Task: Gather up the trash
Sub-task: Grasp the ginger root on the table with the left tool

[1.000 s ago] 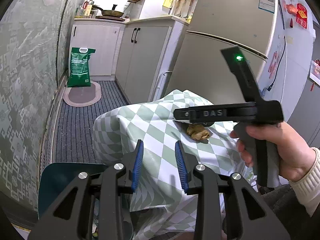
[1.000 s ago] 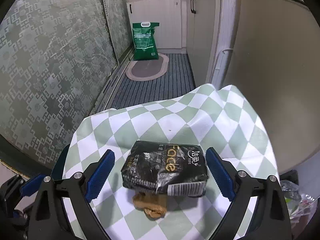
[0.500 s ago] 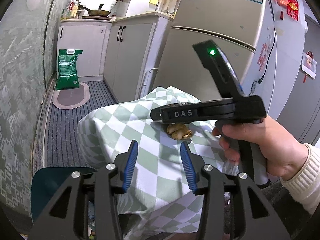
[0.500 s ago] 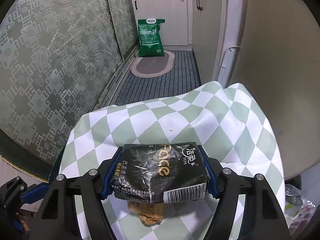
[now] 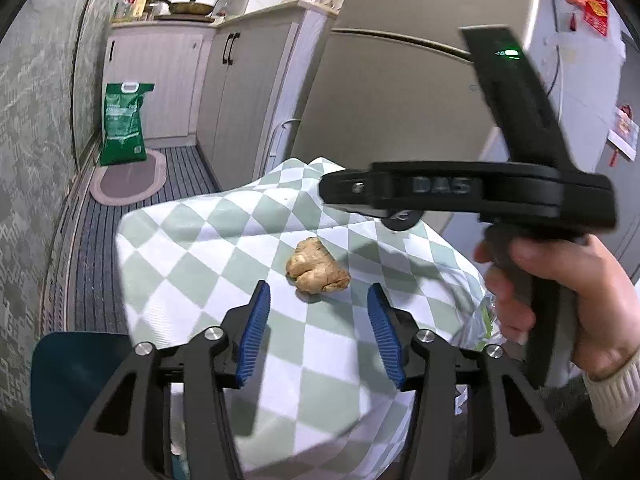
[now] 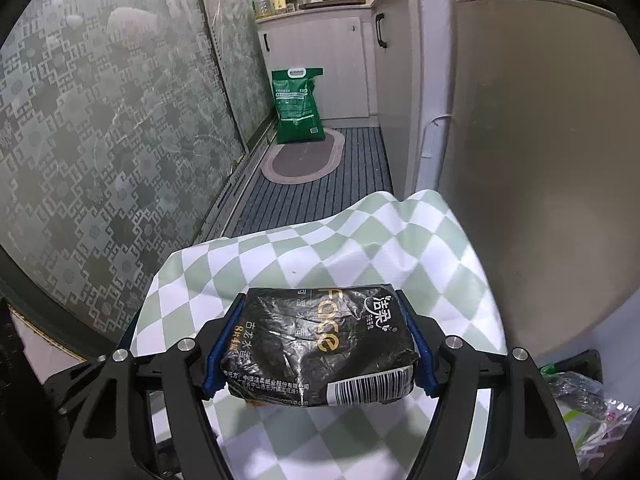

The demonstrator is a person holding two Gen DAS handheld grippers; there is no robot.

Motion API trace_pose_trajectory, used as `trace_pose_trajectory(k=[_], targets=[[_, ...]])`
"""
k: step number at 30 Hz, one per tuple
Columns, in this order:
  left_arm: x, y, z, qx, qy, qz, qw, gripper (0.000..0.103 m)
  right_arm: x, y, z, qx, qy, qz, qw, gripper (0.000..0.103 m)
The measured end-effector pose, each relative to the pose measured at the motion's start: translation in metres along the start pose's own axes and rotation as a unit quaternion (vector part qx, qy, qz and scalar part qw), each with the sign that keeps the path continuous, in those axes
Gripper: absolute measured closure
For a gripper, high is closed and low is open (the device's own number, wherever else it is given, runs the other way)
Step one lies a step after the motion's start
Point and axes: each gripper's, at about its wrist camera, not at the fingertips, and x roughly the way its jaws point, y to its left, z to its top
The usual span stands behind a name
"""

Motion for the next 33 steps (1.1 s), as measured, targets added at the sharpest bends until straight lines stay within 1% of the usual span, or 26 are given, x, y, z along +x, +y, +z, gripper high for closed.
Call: trace_pose_trajectory(k=[2, 7, 17, 23, 26, 27, 33], targets=[[0.004, -0.001, 0.002, -0.006, 0.002, -0.002, 1.0, 0.045, -0.004, -0.005, -0.001, 0.002, -0.003, 0.002, 1.0, 0.031], [0.019, -0.009, 0.004, -0.006, 0.011, 0.018, 0.9998, 0.044, -0.014, -0.013, -0.004, -0.002, -0.01, 0.002, 1.0, 0.031], [0.039, -0.024, 0.009, 0.01, 0.018, 0.09, 0.9957, 0.044, -0.029, -0.032, -0.011, 0.0, -0.016, -0.007, 1.0, 0.031], [0.05, -0.028, 0.012, 0.009, 0.025, 0.117, 0.9928, 0.045, -0.032, -0.04, -0.016, 0.001, -0.013, -0.01, 1.0, 0.031], [0.054, -0.029, 0.014, 0.011, 0.027, 0.132, 0.9908, 0.05, -0.032, -0.043, -0.018, 0.0, -0.009, -0.009, 1.0, 0.031], [0.055, -0.028, 0.014, 0.014, 0.028, 0.143, 0.9892, 0.061, -0.031, -0.043, -0.019, -0.001, -0.008, -0.009, 1.0, 0.031], [0.053, -0.027, 0.015, 0.01, 0.023, 0.137, 0.9902, 0.061, -0.03, -0.041, -0.021, -0.006, -0.002, -0.007, 1.0, 0.031]])
